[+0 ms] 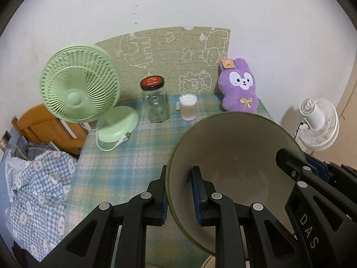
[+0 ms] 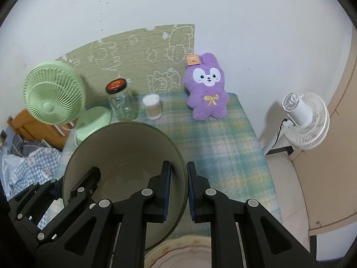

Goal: Organize plates and bowls
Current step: 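Lift the cream bowl with both grippers and carry it toward the plate stack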

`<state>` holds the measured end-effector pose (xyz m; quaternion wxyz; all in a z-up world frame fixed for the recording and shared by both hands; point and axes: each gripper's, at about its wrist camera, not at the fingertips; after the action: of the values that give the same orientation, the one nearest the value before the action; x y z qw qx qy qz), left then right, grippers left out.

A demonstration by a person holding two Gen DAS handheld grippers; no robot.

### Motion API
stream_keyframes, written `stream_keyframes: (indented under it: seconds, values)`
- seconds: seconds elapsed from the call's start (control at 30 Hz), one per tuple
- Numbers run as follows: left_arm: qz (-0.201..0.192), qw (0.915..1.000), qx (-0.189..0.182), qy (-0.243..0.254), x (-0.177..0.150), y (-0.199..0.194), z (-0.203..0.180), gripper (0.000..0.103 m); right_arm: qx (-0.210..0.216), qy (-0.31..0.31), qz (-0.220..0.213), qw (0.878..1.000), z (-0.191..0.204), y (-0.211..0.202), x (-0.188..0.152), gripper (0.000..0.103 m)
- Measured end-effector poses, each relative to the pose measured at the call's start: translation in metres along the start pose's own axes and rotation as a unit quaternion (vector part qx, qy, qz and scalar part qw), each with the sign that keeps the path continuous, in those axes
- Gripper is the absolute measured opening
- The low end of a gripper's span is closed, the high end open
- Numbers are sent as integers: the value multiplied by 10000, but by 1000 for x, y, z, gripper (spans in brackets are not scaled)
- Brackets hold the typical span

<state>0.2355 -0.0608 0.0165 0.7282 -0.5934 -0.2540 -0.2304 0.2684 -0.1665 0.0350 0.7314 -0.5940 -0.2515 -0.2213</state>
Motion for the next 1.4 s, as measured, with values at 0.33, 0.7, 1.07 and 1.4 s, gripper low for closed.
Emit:
stream_keyframes:
  seconds: [0.33,0.7,1.07,1.4]
  values:
    - [63,10000,-19,22,-44,-15,46,16,12,84,28,10000,47,-18,-48,17]
    - [244,9997,-9,-8,-99,-14,82,16,35,97,226,9997,85,-16,-105,17]
    - [574,9983,-35,-16,-138,-3,91,16,-6,123,554,9984,96,-3,-148,17]
    - [828,9965,50,59,-163,8,95,17,-11,116,881,9960,100,11,-171,17]
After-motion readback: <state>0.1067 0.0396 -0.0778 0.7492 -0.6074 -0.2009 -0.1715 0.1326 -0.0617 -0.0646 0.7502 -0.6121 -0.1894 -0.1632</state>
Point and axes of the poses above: each gripper's, at about its wrist camera, not at the fingertips, and y roughly the way its jaws point, z to its left, x to its top, and after that the axes turned 9 degrees about x, right-handed
